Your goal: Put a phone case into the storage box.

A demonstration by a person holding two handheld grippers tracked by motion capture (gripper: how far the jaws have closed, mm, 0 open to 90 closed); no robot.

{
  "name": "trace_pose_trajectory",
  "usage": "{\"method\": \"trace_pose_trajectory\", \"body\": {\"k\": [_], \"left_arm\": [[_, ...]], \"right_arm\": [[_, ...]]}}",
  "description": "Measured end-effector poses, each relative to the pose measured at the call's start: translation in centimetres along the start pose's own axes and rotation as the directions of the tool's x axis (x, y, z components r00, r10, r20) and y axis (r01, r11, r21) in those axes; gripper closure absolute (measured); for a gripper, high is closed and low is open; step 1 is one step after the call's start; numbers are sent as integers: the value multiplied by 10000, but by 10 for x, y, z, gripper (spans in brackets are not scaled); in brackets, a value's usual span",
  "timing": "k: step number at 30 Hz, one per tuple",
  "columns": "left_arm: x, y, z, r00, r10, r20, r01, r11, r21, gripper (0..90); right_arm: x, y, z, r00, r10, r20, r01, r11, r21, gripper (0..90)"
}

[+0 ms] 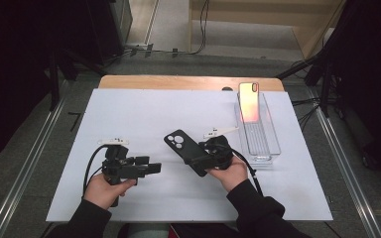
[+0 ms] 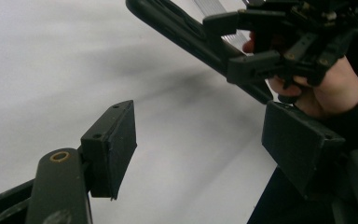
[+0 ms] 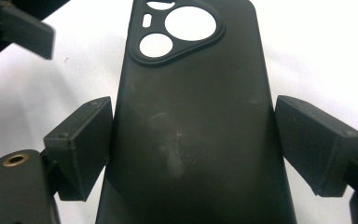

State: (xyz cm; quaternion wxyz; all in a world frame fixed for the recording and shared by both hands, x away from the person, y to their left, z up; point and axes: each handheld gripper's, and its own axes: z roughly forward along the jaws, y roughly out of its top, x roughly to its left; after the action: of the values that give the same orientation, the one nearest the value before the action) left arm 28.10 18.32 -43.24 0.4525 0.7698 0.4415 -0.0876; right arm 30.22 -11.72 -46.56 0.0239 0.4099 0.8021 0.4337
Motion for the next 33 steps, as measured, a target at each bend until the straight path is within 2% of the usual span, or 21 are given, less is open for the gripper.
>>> {"method": "trace_pose_trajectory", "body": {"k": [8,14,23,28,30,33], "left_arm": [[-2,9,4,9980,-577,-267,570,9980,-286,267],[-3,21,9,9938,-948,-584,938,9954,-205,267],[-2,40,22,9906,-1043,-883,1014,9942,-363,275],[0,47,27,9878,-1173,-1027,1110,9917,-644,276],[0,49,28,9853,-1111,-1295,1011,9915,-813,275],[1,53,32,9841,-1209,-1298,1098,9899,-894,275]], "right_arm": [[9,-12,-6,9987,330,376,-314,9986,-415,130],[20,-15,-5,9970,435,634,-388,9964,-749,130],[23,-16,-6,9949,618,795,-524,9919,-1159,129],[26,-17,-4,9945,499,919,-370,9898,-1372,129],[27,-17,-3,9939,608,920,-478,9892,-1382,129],[28,-17,-1,9930,644,991,-498,9884,-1435,129]]}}
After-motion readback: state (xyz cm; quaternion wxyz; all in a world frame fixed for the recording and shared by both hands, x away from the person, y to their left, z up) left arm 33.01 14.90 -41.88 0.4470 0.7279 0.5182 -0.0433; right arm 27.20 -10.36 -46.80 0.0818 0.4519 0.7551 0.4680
